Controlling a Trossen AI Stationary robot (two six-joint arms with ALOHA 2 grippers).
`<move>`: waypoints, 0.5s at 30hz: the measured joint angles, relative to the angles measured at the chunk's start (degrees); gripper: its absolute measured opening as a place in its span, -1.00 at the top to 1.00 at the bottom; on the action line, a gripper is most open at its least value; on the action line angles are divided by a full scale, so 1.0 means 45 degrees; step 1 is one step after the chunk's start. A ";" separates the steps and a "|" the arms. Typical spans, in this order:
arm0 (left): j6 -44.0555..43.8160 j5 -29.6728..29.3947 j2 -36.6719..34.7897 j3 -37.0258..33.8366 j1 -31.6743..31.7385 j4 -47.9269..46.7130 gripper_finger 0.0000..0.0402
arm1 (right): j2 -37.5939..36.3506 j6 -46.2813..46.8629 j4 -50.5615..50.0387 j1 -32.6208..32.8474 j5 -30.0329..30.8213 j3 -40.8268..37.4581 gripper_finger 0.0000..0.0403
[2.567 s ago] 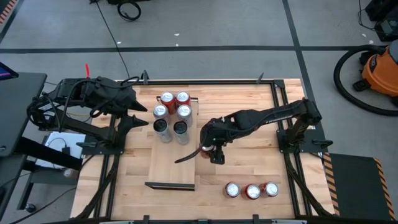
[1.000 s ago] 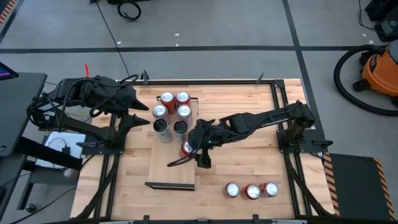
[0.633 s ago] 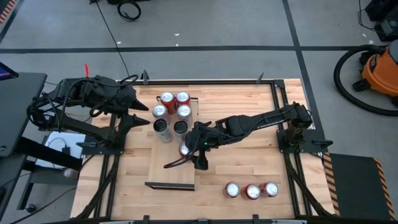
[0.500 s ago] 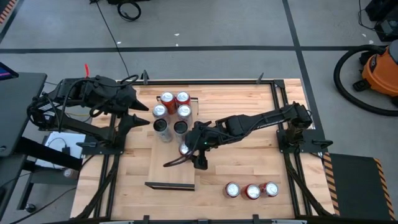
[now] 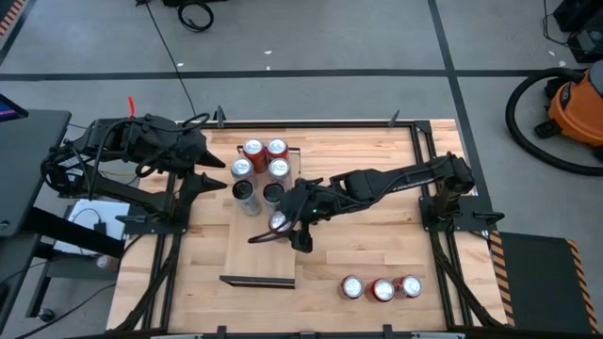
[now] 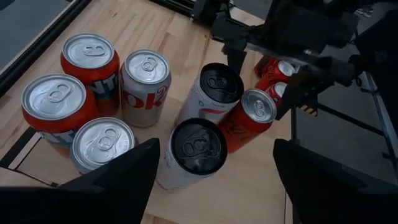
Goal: Pick and place cans onto a shelf
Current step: Put the top red-black soda can on the shelf
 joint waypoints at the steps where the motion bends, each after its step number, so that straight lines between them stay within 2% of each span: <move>1: -0.0001 0.0000 0.0000 0.0000 0.0004 0.0000 -0.62 | -0.0028 0.0005 -0.0031 0.0000 0.0003 0.0112 -0.75; 8: 0.0057 0.0000 0.0000 0.0000 0.0005 0.0000 -0.62 | -0.0062 -0.0199 -0.1423 0.0000 0.0440 0.1807 -0.75; 11: 0.0053 0.0000 0.0000 0.0000 0.0001 -0.0015 -0.62 | -0.0141 -0.0346 -0.3084 0.0059 0.0466 0.2408 -0.75; 15: 0.0064 0.0000 0.0000 0.0000 0.0005 -0.0019 -0.62 | -0.0124 -0.0415 -0.5227 0.0268 0.0185 0.2266 -0.74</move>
